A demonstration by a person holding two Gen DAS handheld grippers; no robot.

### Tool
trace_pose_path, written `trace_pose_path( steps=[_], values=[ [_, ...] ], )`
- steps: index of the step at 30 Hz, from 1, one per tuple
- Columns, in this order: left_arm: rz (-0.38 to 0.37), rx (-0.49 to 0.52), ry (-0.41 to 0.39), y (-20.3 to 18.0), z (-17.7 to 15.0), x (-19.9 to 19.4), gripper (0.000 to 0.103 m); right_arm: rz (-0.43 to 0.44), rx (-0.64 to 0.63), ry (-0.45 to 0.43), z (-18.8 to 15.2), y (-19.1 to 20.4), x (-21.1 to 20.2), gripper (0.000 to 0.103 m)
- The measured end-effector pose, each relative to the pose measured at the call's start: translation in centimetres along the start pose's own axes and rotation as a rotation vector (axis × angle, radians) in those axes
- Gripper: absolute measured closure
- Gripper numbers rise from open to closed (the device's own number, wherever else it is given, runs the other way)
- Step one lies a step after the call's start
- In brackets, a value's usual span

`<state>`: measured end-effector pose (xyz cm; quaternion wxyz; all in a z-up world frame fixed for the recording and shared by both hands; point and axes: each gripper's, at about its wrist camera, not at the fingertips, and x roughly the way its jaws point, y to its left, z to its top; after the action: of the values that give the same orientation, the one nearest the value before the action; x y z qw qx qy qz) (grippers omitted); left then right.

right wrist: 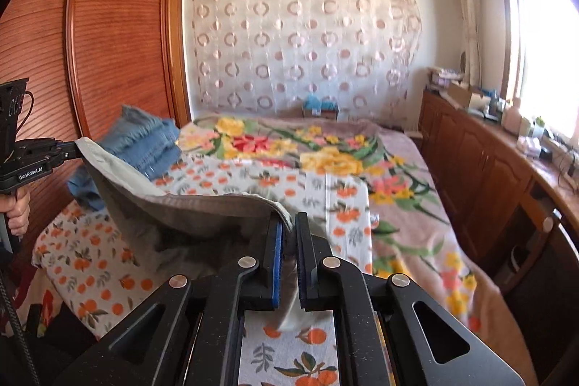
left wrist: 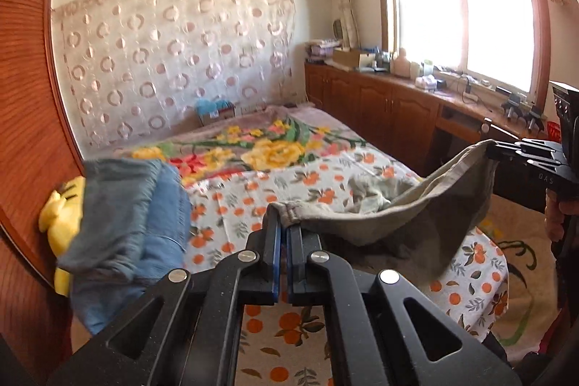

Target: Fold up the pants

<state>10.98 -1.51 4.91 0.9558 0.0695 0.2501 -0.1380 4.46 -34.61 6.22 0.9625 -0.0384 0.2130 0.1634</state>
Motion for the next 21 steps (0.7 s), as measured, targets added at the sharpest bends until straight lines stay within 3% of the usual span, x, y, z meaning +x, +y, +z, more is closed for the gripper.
trace_pose_path(
  steps=[5, 9, 17, 21],
  values=[
    [0.007, 0.005, -0.057, 0.7, 1.2, -3.4, 0.1, 0.017, -0.019, -0.094, 1.8, 0.3, -4.3, 0.096],
    [0.013, 0.008, -0.039, 1.3, 0.6, -2.9, 0.1, 0.018, -0.036, -0.094, 1.2, 0.9, -4.3, 0.096],
    [-0.008, -0.046, 0.152, 2.1, -5.5, 4.2, 0.099, 0.042, 0.012, 0.122, -3.5, 0.0, 2.9, 0.096],
    [-0.02, -0.075, 0.214, 1.8, -7.9, 5.6, 0.087, 0.039, 0.026, 0.229, -6.1, -0.2, 6.1, 0.096]
  ],
)
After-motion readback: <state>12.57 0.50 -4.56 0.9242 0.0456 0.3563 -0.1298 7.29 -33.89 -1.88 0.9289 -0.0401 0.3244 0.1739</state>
